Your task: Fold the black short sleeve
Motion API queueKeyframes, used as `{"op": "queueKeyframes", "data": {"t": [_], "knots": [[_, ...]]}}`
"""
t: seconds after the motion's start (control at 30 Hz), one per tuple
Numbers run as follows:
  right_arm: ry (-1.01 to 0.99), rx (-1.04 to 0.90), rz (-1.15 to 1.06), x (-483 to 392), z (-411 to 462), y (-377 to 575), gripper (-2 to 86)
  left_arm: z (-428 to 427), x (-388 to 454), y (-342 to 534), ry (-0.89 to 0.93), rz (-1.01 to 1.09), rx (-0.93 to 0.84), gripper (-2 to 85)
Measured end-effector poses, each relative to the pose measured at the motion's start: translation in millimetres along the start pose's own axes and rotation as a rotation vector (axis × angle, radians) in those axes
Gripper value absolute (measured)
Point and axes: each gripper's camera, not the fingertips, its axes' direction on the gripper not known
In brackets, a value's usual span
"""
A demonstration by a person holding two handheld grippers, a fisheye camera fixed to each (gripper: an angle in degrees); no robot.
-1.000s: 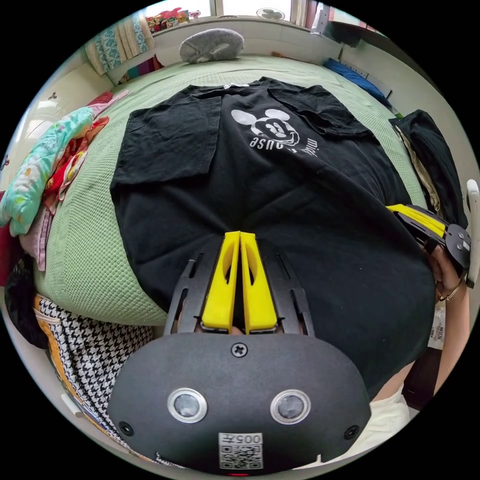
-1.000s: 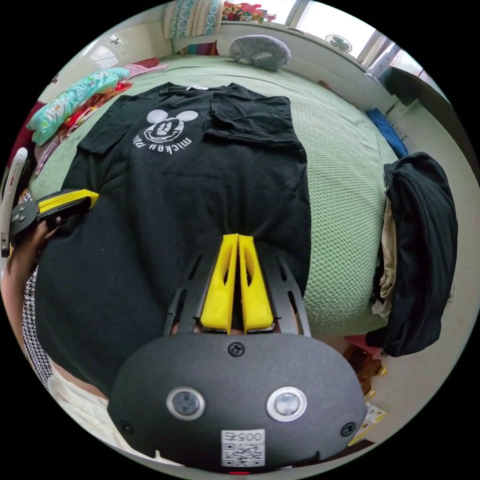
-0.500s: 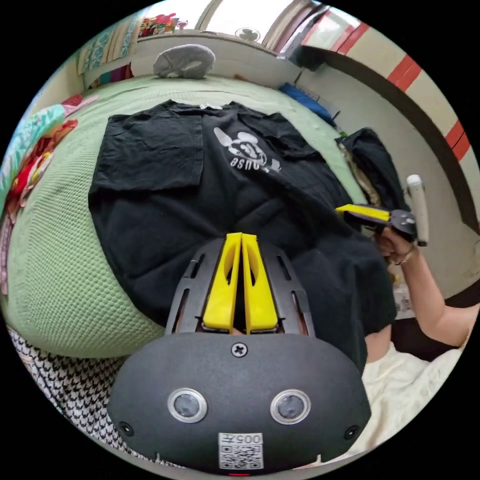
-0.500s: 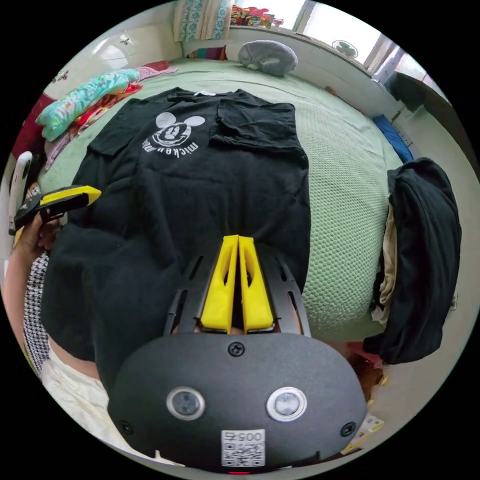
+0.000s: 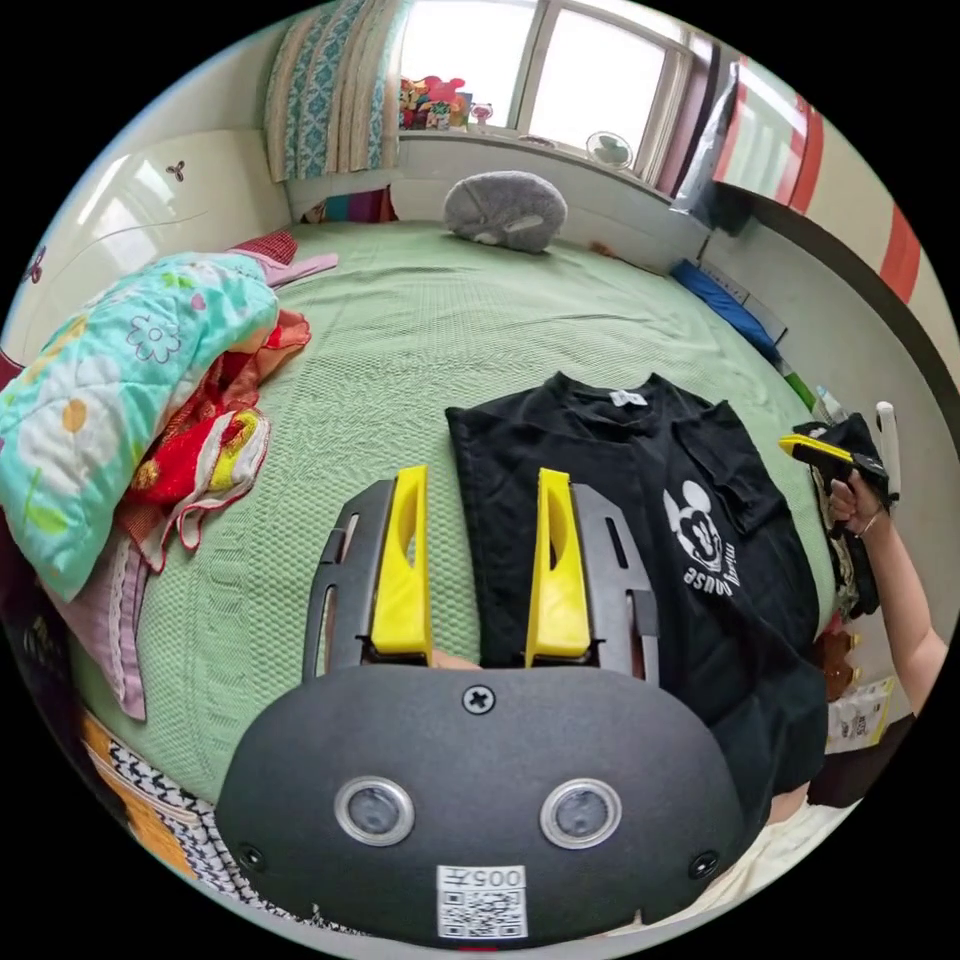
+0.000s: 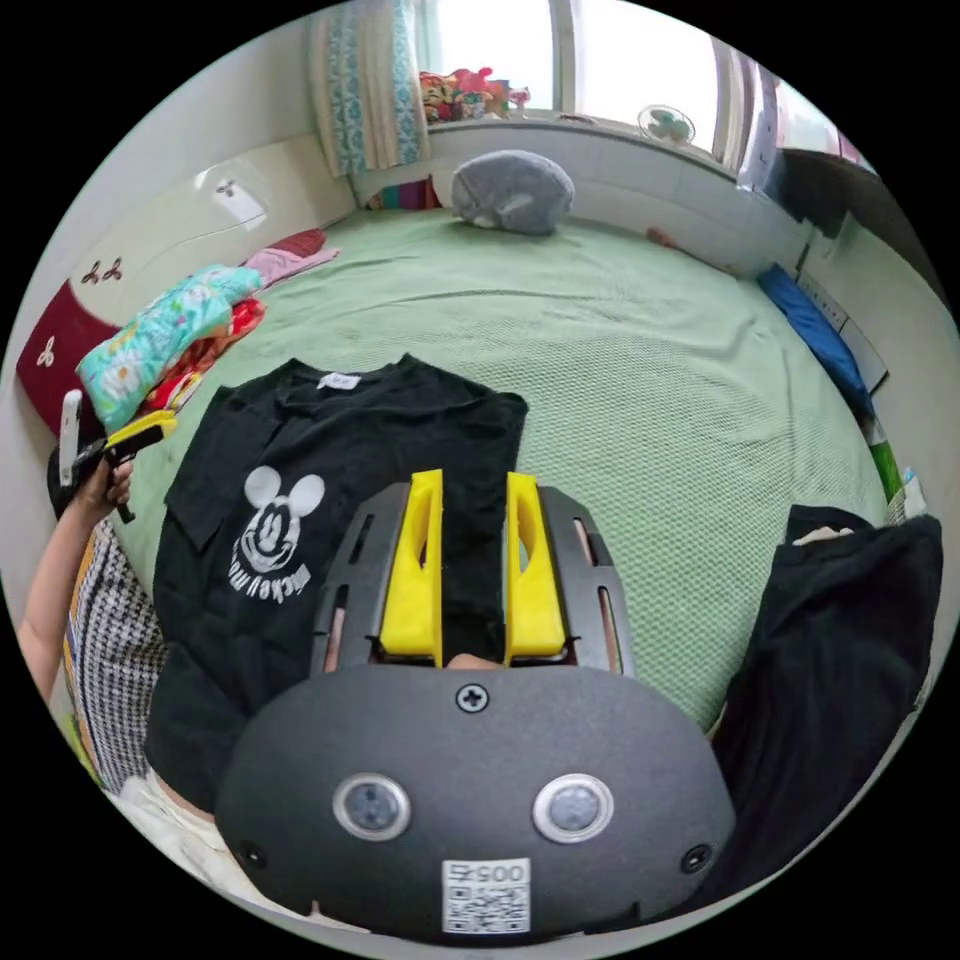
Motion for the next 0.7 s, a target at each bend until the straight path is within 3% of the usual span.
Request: {"op": "queueKeyframes", "data": {"t": [0.47, 0.7], "knots": [[-0.068, -0.182, 0.068, 39, 76, -117, 6.8, 98, -12, -72, 0.097, 0.026, -0.08, 17.4], [-0.081, -0.168, 0.033, 35, 78, -134, 5.3, 120, 5, -85, 0.017, 0.079, -0.111, 14.3]]}}
